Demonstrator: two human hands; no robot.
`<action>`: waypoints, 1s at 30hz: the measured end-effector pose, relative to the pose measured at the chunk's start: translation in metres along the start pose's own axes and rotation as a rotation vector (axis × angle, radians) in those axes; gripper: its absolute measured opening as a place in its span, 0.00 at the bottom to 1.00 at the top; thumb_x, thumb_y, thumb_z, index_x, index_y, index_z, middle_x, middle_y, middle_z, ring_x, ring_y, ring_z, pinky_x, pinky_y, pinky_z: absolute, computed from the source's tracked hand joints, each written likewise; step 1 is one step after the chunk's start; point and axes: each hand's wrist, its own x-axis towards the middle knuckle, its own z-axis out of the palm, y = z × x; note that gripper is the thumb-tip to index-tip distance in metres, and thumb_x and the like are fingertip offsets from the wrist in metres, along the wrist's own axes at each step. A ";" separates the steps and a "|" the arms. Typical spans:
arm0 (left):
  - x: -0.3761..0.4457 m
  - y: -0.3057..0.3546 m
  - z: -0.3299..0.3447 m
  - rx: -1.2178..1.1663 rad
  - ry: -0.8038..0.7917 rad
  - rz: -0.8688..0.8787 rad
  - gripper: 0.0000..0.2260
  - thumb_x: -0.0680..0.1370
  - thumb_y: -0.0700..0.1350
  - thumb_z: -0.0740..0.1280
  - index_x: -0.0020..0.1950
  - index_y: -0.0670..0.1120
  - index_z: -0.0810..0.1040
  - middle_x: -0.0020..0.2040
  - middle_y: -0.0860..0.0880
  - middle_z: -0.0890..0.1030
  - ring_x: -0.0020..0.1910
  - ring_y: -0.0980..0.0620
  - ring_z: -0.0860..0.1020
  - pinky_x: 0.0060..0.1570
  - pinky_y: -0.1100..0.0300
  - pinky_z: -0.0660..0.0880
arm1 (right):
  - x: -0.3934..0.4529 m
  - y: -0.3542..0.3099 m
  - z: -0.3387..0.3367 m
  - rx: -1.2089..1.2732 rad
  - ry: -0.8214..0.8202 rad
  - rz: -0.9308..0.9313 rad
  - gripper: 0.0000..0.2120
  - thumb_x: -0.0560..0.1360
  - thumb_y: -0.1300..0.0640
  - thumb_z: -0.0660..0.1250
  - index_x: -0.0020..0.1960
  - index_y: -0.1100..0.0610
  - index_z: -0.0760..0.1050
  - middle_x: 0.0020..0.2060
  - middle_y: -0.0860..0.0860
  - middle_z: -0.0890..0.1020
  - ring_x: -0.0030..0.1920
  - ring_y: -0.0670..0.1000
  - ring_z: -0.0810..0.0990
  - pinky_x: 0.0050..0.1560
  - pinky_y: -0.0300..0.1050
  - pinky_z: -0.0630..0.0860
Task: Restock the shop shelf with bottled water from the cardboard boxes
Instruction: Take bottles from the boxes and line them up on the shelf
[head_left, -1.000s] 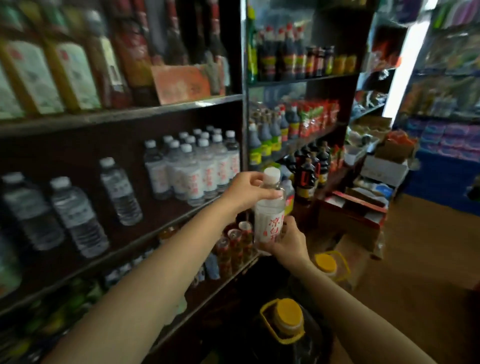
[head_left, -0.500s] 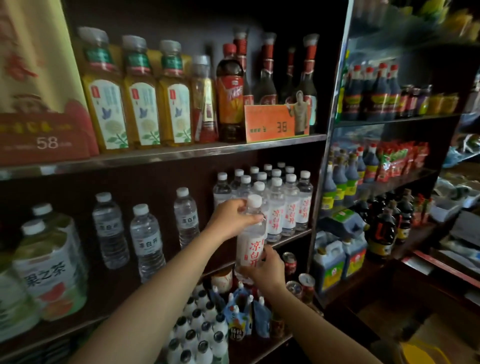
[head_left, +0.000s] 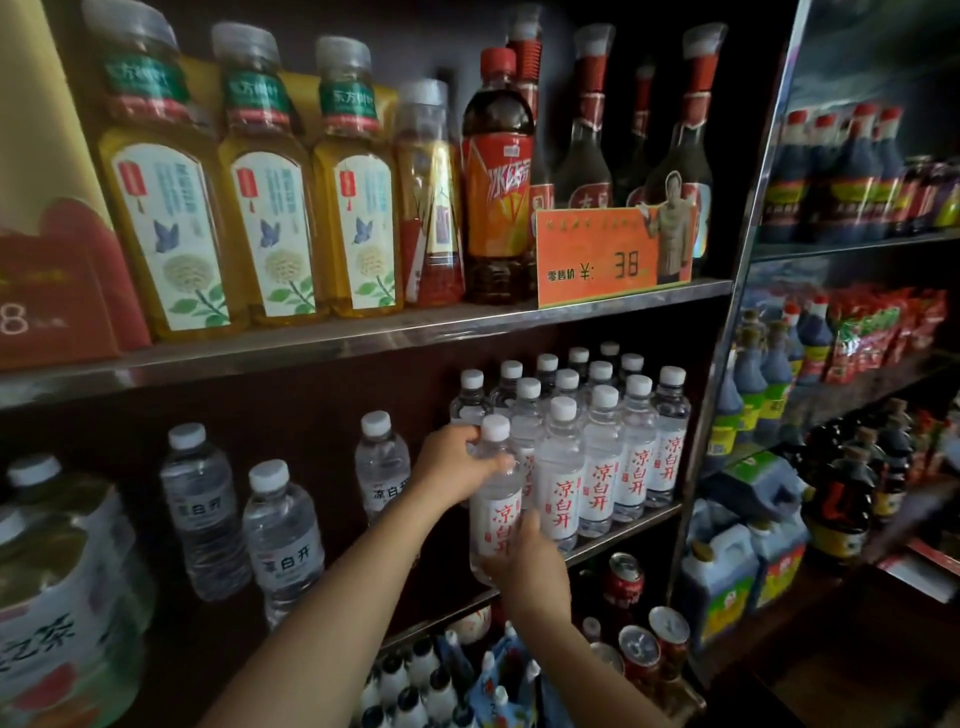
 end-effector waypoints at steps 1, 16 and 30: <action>0.006 -0.002 0.001 -0.011 -0.002 0.009 0.14 0.70 0.50 0.75 0.53 0.47 0.82 0.43 0.54 0.78 0.45 0.56 0.77 0.34 0.68 0.67 | 0.005 -0.002 0.000 -0.035 0.001 0.003 0.21 0.69 0.50 0.73 0.50 0.53 0.63 0.46 0.51 0.81 0.49 0.54 0.81 0.39 0.44 0.73; 0.069 -0.019 0.017 0.004 0.096 -0.033 0.12 0.72 0.49 0.73 0.49 0.42 0.81 0.49 0.44 0.81 0.50 0.47 0.79 0.43 0.63 0.69 | 0.070 -0.021 0.023 -0.286 -0.011 -0.012 0.13 0.77 0.59 0.64 0.59 0.62 0.68 0.53 0.56 0.82 0.55 0.56 0.81 0.51 0.47 0.77; 0.069 -0.025 0.018 0.217 -0.091 -0.124 0.25 0.78 0.59 0.59 0.72 0.49 0.65 0.70 0.41 0.69 0.68 0.40 0.69 0.66 0.48 0.68 | 0.034 -0.002 0.006 -0.347 -0.169 -0.114 0.26 0.74 0.62 0.65 0.69 0.62 0.60 0.59 0.59 0.77 0.60 0.60 0.77 0.56 0.51 0.75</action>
